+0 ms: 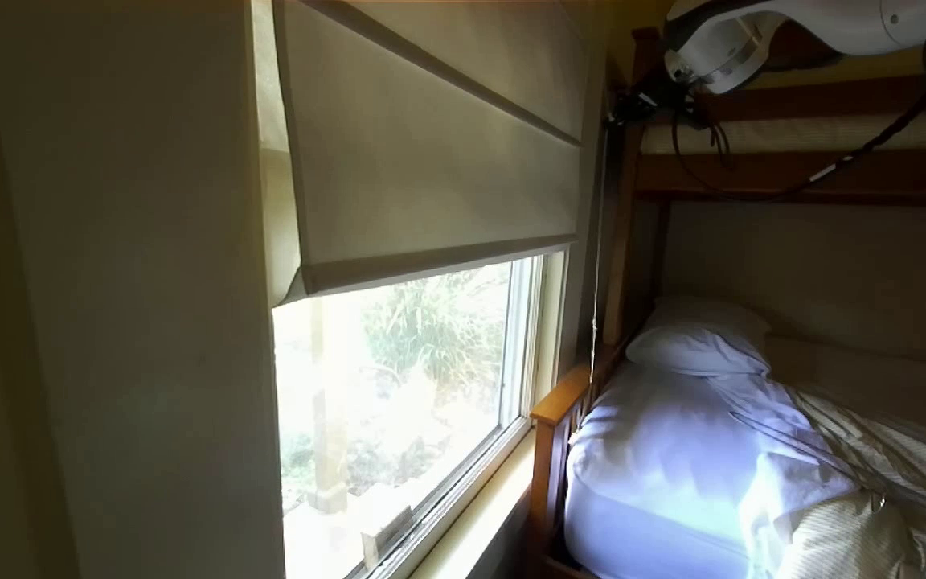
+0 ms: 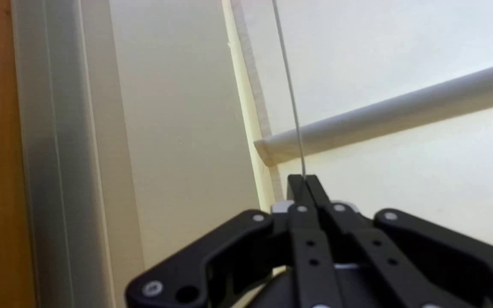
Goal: Open the curtains slightly
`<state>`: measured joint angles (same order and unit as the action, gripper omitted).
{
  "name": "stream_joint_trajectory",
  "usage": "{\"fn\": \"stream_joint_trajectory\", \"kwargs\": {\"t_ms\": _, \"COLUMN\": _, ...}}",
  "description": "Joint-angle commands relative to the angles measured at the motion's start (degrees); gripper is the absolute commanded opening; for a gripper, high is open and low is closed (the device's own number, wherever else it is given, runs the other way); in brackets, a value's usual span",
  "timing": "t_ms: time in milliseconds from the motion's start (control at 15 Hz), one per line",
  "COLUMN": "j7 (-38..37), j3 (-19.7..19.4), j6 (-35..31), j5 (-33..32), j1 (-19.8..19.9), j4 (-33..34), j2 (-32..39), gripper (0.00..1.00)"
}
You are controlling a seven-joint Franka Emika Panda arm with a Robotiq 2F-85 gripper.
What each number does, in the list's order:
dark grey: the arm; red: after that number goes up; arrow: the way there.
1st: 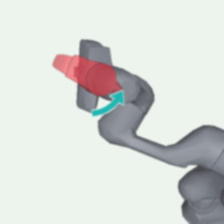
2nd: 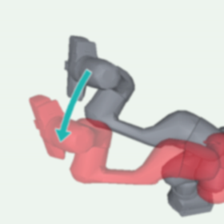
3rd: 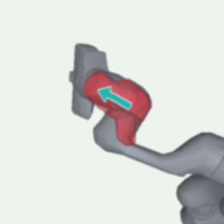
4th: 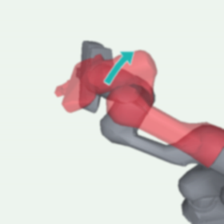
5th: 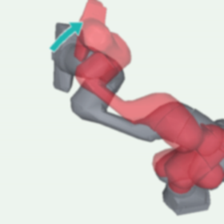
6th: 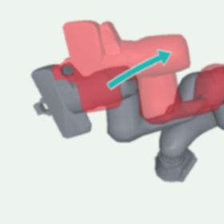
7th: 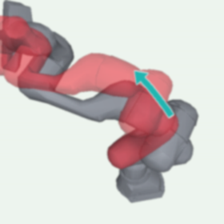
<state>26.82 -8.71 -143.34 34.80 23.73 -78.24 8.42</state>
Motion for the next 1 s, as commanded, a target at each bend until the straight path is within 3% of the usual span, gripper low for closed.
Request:
{"fn": "stream_joint_trajectory", "kwargs": {"t_ms": 0, "j7": 2.4, "j3": 0.2, "j6": 1.5, "j5": 7.4, "j1": 1.4, "j4": -10.0, "j2": -1.9, "gripper": 0.0}}
{"fn": "stream_joint_trajectory", "kwargs": {"t_ms": 600, "j7": 10.8, "j3": 1.2, "j6": 5.3, "j5": 36.3, "j1": 1.4, "j4": -19.6, "j2": -6.2, "gripper": 0.0}}
{"fn": "stream_joint_trajectory", "kwargs": {"t_ms": 667, "j7": 10.5, "j3": 0.7, "j6": 6.6, "j5": 38.1, "j1": 1.6, "j4": -19.9, "j2": -6.0, "gripper": 0.0}}
{"fn": "stream_joint_trajectory", "kwargs": {"t_ms": 733, "j7": 8.2, "j3": -1.7, "j6": 3.3, "j5": 35.9, "j1": -2.1, "j4": -11.5, "j2": -4.4, "gripper": 0.02}}
{"fn": "stream_joint_trajectory", "kwargs": {"t_ms": 933, "j7": 8.6, "j3": -2.0, "j6": 4.9, "j5": 38.7, "j1": -1.7, "j4": -12.8, "j2": -5.0, "gripper": 0.02}}
